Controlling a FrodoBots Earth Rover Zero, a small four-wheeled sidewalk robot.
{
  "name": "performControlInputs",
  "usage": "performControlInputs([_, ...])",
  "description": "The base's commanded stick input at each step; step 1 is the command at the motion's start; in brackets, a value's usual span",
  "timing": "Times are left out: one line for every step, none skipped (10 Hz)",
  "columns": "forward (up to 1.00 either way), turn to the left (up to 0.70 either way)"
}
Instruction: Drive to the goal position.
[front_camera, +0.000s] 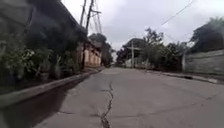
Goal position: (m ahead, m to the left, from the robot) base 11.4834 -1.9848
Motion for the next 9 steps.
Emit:
performControlInputs([0.70,0.00])
performControlInputs([0.70,0.00])
performControlInputs([0.70,0.00])
performControlInputs([0.70,0.00])
performControlInputs([0.70,0.00])
performControlInputs([0.70,0.00])
performControlInputs([0.70,-0.05])
performControlInputs([0.70,-0.25])
performControlInputs([0.70,-0.35])
